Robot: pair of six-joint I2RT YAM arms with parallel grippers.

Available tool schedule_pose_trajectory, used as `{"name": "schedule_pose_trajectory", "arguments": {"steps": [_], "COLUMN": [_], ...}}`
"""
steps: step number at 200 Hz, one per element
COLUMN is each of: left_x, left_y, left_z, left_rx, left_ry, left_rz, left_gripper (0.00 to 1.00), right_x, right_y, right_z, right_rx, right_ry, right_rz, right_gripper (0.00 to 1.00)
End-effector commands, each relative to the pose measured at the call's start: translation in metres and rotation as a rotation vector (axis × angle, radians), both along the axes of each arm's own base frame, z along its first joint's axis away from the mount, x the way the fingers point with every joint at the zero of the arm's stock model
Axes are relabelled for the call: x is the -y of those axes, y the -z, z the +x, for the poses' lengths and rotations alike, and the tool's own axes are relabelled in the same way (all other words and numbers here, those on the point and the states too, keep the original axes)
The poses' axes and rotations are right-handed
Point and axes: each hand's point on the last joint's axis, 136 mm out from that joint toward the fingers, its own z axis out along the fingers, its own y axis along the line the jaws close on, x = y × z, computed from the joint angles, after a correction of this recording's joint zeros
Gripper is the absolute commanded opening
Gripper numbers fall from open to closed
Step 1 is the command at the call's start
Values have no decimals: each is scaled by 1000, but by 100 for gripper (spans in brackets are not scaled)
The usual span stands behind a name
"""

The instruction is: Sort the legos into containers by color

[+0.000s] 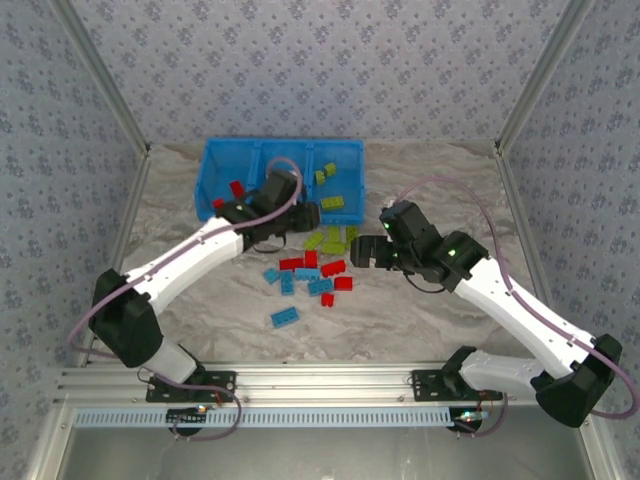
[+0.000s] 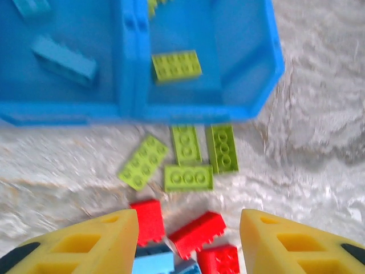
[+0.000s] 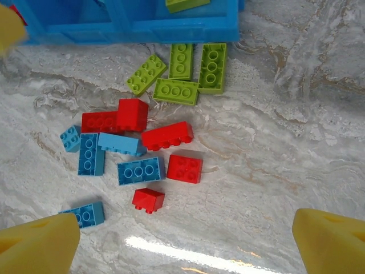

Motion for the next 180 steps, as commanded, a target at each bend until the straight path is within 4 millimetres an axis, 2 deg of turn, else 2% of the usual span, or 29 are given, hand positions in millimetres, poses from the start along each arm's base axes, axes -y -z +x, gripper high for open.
{"name": "schedule_pose_trajectory", "arguments": {"steps": [1,27,68,94,141,167,180], "left_x": [2,15,15,21,19,18,18], "left_y": [50,87,131,142,158,161,161], "left_z": [1,5,12,10,6,4,3], "left_rx": [-96,-152,-209,-238,-276,-283,-280], "left_ry": [-63,-36,-40,-25,-11,0,3], "left_rz": [34,96,188,181,216,231,233], "left_gripper": [50,50,49,44,44,45,40], "right_x": [-6,-1,9,12,13,13,13], "right_y": [3,6,6,7,7,9,8], "right_z": [-3,-7,-12,-13,-13,-13,-13], "right_rx": [-19,-33,-22,-17,-19,-20,-18], "right_ry": [-11,-5,22,34,38,39,40], "right_rz": [41,26,27,27,28,24,27], "right_gripper": [98,98,98,98,98,98,98]}}
